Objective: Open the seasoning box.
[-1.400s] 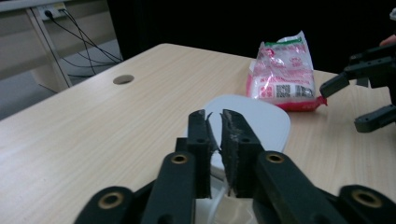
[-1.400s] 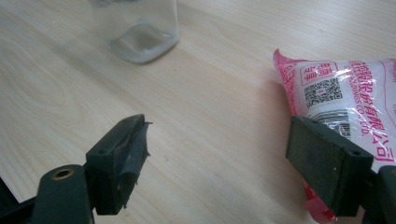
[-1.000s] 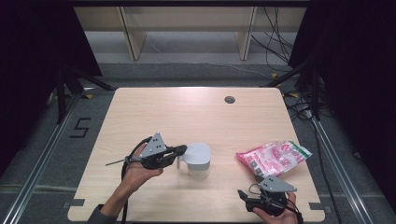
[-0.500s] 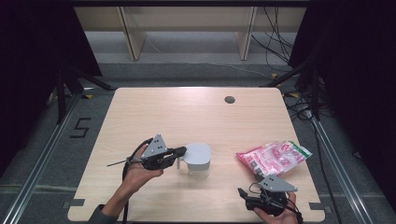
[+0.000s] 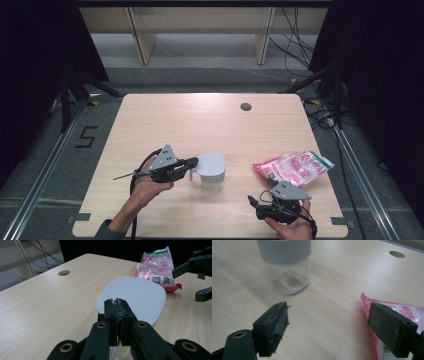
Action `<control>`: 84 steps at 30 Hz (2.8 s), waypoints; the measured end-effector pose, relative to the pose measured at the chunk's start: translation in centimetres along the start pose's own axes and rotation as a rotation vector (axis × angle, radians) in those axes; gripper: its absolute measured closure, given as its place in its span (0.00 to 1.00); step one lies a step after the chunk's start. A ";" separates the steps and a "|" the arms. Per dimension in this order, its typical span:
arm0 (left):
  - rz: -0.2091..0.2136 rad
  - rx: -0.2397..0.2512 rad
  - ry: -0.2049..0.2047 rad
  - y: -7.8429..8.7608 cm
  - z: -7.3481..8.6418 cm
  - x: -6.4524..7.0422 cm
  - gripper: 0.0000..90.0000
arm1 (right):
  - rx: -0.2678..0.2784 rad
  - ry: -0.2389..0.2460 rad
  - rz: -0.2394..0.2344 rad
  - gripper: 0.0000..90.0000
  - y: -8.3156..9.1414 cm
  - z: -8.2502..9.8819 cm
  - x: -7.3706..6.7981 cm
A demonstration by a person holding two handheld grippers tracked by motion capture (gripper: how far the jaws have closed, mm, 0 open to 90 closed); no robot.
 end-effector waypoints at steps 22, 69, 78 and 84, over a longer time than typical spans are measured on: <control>-0.012 0.002 0.002 0.1 0.2 -0.2 0.96 | 0.082 0.127 -0.099 0.98 -3.7 -6.1 -1.3; -0.069 -0.020 0.059 2.8 3.0 -0.7 0.38 | 0.115 0.240 -0.174 1.00 -6.0 -11.6 -5.7; -0.092 -0.051 0.057 2.7 4.5 -0.5 0.34 | 0.124 0.278 -0.214 1.00 -6.7 -12.6 -7.7; -0.093 -0.062 0.069 2.6 5.1 -0.3 0.34 | 0.128 0.271 -0.212 1.00 -6.6 -12.6 -7.6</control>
Point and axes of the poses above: each handheld gripper's, and its own axes: y roughly backward along the jaws, z roughly out of its underside, x roughly to its right, the point moved 9 cm from there along -y, roughly forward along the jaws, and after that the axes turned 3 degrees about -z, right-handed, at the moved point
